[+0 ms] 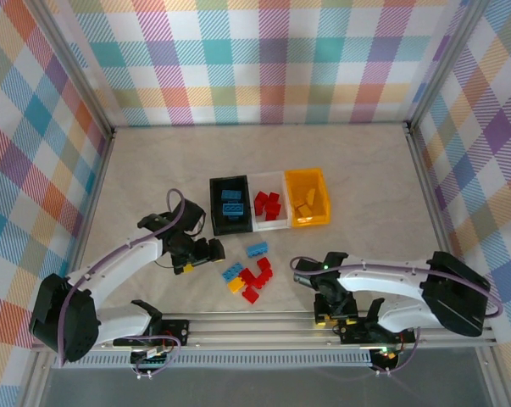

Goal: Sort the legos into containers by color

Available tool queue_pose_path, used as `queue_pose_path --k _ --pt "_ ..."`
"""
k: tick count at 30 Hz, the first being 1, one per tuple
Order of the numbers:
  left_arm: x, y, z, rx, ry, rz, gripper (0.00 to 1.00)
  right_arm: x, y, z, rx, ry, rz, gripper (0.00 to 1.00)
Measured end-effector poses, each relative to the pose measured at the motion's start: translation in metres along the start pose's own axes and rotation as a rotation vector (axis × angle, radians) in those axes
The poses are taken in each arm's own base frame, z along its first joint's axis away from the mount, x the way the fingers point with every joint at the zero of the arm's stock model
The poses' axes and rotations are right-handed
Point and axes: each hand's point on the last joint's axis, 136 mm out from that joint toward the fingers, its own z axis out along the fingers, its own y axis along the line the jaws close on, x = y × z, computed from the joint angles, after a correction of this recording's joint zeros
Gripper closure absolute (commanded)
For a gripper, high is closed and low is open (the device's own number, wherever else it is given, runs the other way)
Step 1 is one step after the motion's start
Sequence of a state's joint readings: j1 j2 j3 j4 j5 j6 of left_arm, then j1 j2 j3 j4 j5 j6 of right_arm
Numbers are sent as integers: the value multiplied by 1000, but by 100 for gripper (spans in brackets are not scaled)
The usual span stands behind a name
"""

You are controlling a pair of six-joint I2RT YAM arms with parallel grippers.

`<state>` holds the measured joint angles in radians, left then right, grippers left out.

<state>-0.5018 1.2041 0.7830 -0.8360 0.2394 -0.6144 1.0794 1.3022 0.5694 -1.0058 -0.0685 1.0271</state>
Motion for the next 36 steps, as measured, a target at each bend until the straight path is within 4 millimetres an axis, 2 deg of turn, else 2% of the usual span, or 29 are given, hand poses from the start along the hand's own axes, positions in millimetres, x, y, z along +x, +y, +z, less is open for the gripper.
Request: queue_pose_path --k 10,16,21,28,30,32,36 --pt "0 -2 -6 21 -23 -11 11 -4 1 -2 34 31 -32 45" --pt "1 -1 -5 18 -21 -19 11 -26 24 -10 -38 -53 -74 55" --pt "1 -1 -5 18 -20 -19 11 -28 27 -10 -44 -58 -94 60" --pt "1 -1 -5 18 -20 -19 11 -37 32 -20 -51 -99 -95 61" --pt "1 -1 -5 18 -20 -19 11 -41 36 -31 -53 -123 -106 61" --pt "1 -1 -5 18 -20 -19 11 -48 45 -52 -76 -157 -121 60" --pt "1 -1 -5 18 -20 -19 11 -78 72 -116 -197 -269 -133 60"
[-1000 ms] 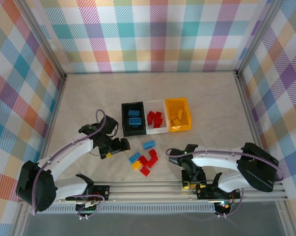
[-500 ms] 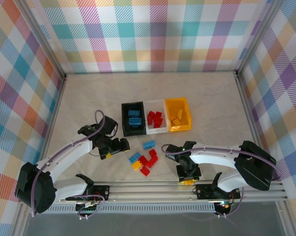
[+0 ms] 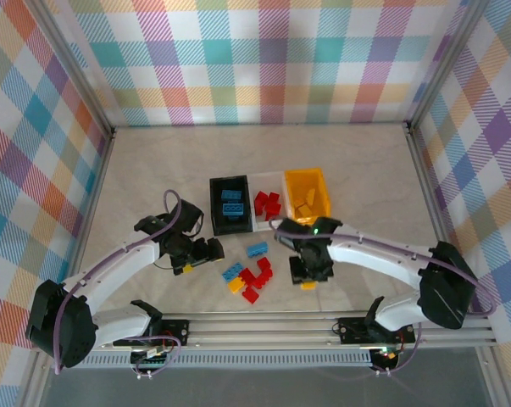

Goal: Sort the legos into containers by color

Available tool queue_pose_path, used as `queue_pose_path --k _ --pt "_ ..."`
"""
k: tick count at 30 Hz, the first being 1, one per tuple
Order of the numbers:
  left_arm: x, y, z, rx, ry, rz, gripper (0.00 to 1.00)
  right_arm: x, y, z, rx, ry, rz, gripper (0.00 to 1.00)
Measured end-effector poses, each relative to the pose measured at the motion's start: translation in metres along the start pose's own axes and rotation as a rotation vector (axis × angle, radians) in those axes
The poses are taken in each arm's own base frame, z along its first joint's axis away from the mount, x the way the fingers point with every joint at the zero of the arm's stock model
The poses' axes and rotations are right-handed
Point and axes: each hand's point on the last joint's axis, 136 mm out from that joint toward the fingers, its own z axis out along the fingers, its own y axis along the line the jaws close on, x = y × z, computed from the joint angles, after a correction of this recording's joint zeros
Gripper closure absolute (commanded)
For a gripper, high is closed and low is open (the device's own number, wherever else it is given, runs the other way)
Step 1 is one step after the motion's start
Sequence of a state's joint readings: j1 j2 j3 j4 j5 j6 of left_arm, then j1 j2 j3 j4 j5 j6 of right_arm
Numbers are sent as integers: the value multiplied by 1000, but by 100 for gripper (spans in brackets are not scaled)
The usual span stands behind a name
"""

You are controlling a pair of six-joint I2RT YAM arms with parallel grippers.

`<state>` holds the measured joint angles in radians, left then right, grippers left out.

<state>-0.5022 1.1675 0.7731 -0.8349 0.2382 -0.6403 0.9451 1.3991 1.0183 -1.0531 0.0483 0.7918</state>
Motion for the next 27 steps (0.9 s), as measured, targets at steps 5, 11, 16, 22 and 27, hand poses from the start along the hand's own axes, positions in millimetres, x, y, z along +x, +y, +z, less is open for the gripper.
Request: queue_pose_path --k 5,11,16,22,27 --pt "7 -4 3 -19 10 46 11 -82 6 -49 -77 -122 49 61" --pt "15 -10 5 -51 26 108 11 -188 -4 -71 -85 -208 61 61" --pt "16 -6 5 -77 26 110 13 -243 -24 -54 -59 -205 69 58" --pt "30 -8 15 -111 75 160 16 -268 -46 -26 -31 -153 76 45" --pt "34 -12 31 -138 104 166 16 -264 -38 -35 -33 -173 29 41"
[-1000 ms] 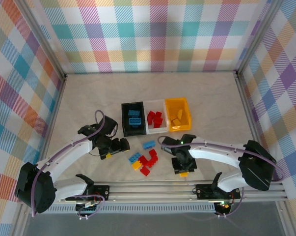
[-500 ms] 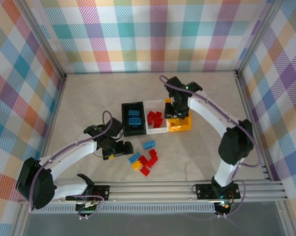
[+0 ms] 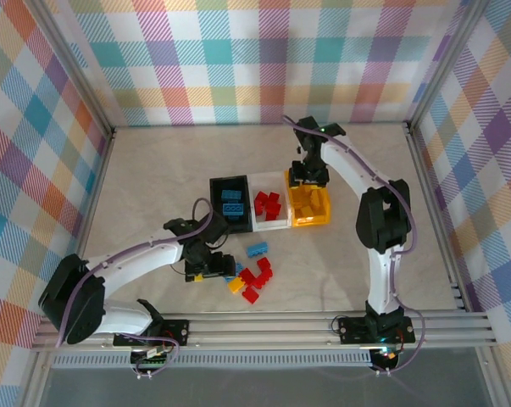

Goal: Sort the legos into containers by color

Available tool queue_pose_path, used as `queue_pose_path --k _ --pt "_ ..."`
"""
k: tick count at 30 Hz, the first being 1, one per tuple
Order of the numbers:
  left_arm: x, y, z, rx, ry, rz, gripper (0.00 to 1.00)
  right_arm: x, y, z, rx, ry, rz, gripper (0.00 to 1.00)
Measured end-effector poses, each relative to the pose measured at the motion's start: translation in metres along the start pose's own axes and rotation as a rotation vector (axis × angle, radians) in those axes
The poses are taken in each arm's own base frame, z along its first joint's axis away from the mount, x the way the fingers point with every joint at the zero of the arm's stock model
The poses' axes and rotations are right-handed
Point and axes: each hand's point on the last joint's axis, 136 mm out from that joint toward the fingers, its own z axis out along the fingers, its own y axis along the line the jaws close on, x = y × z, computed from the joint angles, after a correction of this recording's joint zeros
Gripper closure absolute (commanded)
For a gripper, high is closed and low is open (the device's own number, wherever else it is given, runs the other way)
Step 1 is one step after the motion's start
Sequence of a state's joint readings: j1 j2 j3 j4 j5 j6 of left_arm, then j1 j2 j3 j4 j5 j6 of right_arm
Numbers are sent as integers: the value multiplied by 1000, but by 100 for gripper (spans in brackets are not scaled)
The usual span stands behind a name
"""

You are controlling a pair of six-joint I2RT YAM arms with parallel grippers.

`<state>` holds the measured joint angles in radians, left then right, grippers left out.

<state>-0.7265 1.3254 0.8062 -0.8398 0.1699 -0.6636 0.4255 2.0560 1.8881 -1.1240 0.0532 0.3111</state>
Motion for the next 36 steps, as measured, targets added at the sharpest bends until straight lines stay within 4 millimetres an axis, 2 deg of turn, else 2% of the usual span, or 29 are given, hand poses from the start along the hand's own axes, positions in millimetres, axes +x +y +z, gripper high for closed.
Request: queue_pose_path --k 3,6,10,13,19,25,27,31,33,36 --pt "-12 -12 -3 1 -11 13 16 24 11 -18 -22 -9 -28 38" --pt "-38 -39 -7 2 -33 78 18 67 16 -40 -82 -8 -19 38" --pt "-66 -71 1 -4 -40 182 20 112 5 -59 -134 -4 39 38" --pt "-76 -81 15 -29 -20 240 22 133 0 -62 -152 7 69 37" --pt "-89 -102 32 -44 2 315 22 154 -7 -67 -166 11 94 37" --pt "-86 -126 47 -48 17 386 22 165 -9 -65 -170 26 110 37" --pt "-83 -128 54 -55 28 400 23 166 -9 -64 -172 32 111 37" --pt "-81 -124 61 -83 42 412 35 166 -8 -65 -178 31 110 37" --pt "-82 -124 61 -86 36 415 45 166 -8 -66 -182 30 110 37" --pt "-83 -123 61 -93 32 417 56 167 -7 -66 -188 30 110 37"
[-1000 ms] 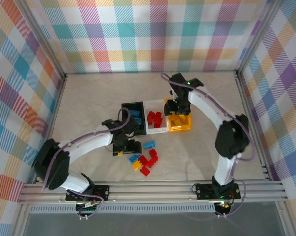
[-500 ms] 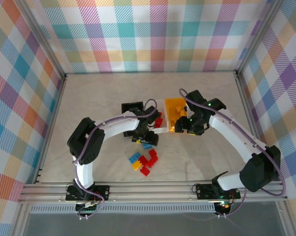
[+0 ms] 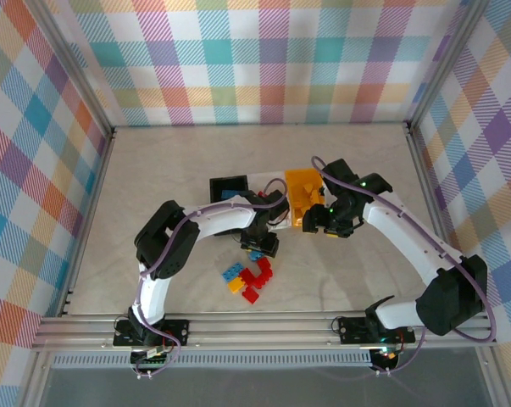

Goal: Sort the legos into containers by color

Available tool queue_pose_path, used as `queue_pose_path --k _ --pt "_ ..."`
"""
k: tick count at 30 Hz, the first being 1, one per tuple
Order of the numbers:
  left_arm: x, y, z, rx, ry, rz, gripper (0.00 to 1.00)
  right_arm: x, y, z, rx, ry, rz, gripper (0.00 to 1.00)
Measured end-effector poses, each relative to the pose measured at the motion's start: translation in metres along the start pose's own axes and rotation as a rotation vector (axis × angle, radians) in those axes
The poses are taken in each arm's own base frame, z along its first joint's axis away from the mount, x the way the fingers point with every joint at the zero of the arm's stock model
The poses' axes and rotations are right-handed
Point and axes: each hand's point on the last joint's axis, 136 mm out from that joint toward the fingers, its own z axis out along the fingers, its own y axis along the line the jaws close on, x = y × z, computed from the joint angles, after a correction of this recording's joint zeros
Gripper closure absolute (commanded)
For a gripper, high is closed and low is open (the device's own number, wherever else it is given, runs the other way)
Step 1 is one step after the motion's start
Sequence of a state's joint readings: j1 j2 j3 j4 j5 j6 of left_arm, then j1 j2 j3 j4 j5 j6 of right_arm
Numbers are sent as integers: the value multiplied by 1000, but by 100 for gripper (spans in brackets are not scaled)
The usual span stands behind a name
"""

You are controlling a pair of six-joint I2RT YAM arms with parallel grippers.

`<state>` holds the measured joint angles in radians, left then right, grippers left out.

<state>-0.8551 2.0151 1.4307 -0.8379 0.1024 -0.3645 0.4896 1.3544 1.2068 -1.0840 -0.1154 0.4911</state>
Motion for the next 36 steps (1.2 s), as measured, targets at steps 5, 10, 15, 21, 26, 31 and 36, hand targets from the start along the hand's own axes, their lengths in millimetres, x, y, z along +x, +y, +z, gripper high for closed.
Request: queue_pose_path --k 5,10,15,21,26,31,36 --pt "-2 4 0 -20 -10 4 70 0 2 0 -12 -1 2 37" --pt "-2 8 -1 -44 -17 9 77 3 8 -2 -22 -5 -8 37" --pt "-2 14 -22 -71 -55 11 78 16 15 1 -34 7 -35 37" --pt "-9 20 -107 -52 -230 1 74 33 18 9 -38 35 -51 37" --pt "-37 63 -163 -31 -359 -104 74 55 27 14 -55 59 -94 37" --pt "-72 115 -145 -85 -324 -195 74 74 35 22 -53 95 -130 37" --pt "-88 127 -99 -110 -217 -194 51 83 46 25 -61 107 -171 34"
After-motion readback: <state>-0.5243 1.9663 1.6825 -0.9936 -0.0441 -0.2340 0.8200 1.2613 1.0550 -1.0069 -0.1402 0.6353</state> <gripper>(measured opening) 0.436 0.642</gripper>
